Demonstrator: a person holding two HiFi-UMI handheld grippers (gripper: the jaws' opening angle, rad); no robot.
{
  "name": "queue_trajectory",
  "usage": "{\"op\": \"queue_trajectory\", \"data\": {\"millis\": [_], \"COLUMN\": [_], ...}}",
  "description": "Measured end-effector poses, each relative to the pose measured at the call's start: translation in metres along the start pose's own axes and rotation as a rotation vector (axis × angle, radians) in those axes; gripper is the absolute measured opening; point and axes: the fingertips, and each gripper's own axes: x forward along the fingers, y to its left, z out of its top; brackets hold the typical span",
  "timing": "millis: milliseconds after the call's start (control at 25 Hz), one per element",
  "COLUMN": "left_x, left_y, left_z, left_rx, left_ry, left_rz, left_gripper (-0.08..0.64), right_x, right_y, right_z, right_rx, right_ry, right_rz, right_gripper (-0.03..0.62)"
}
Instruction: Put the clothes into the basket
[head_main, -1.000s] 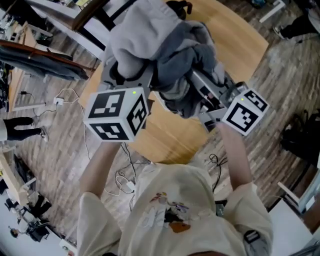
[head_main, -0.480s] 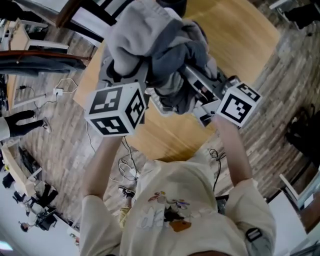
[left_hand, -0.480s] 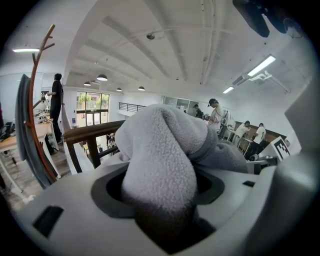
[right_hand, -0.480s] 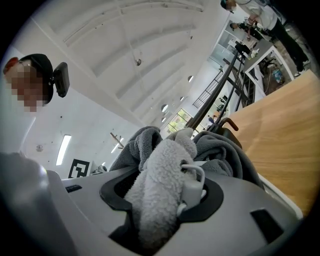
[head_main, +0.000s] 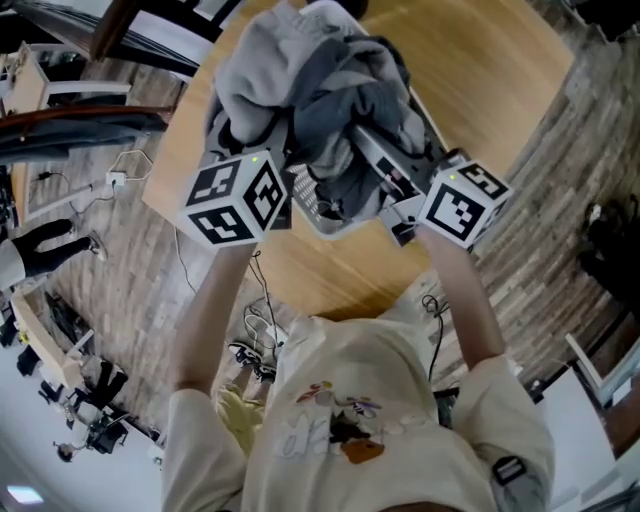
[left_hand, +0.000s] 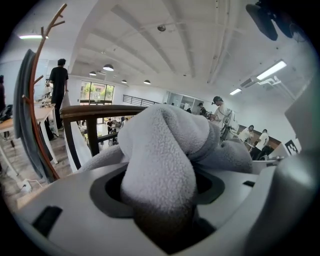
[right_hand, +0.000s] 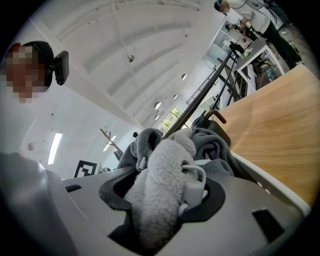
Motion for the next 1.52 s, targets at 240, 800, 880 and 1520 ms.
{"op": "queue_trajectory", "data": {"millis": [240, 800, 880, 1520], "left_x": [0.014, 0.045, 0.042, 0.049], "left_y": [-0.001, 0.000, 0.000, -0.008], "left_z": [-0.008, -0.031, -0.029, -0.038], "left_rx": [0.032, 0.269, 0.273, 0.287], "left_ry": [0.022, 0.128, 0.120, 0.131], "left_rz": [0.035, 0.178, 0.170, 0.071], "left_gripper": [0.278, 0.278, 0.278, 0.301], "right_x": [0.004, 0.024, 0.024, -0.013], "right_y": [-0.017, -0.071, -0.070, -0.041], "right_z": [-0.003, -0.037, -0.039, -0.024], "right_rx": [-0.031, -0.054, -0.051, -0.111], "right_ry": [0.035, 0.272, 0.273, 0.218], "right_rz": [-0.075, -0.440, -0.438, -0.467], "right_gripper": [0.229, 0.235, 0.236, 0.314]}}
